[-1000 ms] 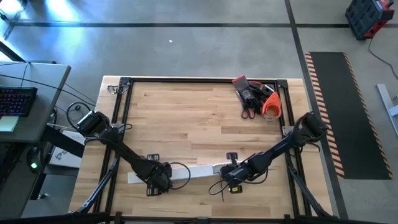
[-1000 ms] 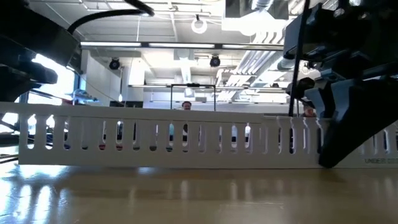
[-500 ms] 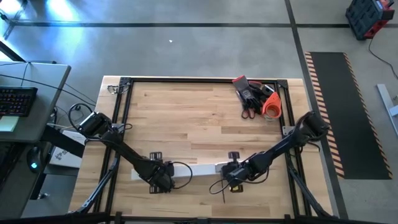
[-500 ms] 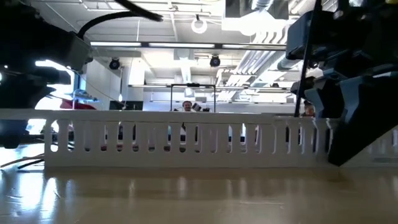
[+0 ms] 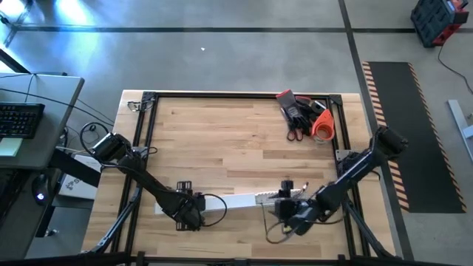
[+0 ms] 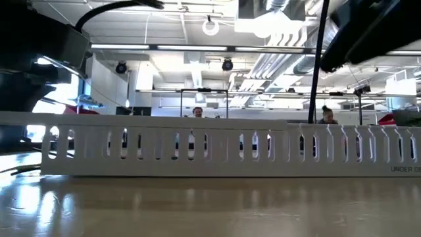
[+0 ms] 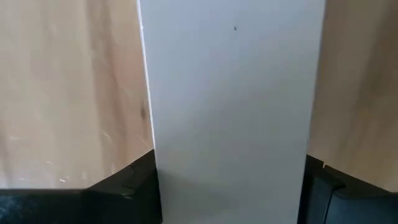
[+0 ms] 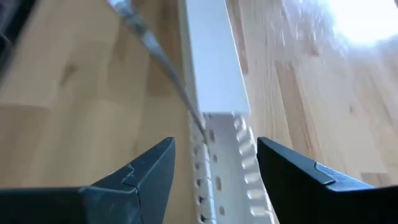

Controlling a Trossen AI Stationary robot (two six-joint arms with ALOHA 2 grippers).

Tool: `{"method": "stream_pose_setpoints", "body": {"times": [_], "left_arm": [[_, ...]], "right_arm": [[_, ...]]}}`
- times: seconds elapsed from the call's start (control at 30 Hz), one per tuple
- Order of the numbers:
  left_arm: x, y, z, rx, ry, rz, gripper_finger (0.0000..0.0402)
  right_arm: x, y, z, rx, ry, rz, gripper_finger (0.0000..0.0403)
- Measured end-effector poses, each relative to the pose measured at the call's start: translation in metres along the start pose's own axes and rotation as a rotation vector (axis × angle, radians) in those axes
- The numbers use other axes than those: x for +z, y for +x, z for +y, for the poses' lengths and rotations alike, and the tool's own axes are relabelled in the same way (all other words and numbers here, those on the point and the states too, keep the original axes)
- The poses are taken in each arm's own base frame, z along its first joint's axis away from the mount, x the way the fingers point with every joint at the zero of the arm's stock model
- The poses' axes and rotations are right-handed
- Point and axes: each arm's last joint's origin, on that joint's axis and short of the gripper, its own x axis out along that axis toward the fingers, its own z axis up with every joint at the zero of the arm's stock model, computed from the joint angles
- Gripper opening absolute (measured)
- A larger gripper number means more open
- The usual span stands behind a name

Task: Ziptie cables
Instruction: Close the white cable duct

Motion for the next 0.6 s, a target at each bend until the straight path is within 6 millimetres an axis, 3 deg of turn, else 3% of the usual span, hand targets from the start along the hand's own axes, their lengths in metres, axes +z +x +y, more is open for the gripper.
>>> {"method": "stream_pose_setpoints", "body": {"times": [0.27, 0.43, 0.6], "left_arm": [[0.006, -0.002, -0.009, 0.055, 0.047, -0.192, 0.0223], [0.008, -0.005, 0.001, 0.058, 0.045, -0.153, 0.0223], [0.006, -0.02, 0.007, 0.106, 0.05, -0.235, 0.0223]], "right_arm": [[-0.009, -0.025, 0.024, -0.102, 0.114, -0.158, 0.0196], [-0.015, -0.037, 0.034, -0.128, 0.138, -0.221, 0.0192], [-0.018, -0.041, 0.038, -0.123, 0.174, -0.241, 0.0192]]}}
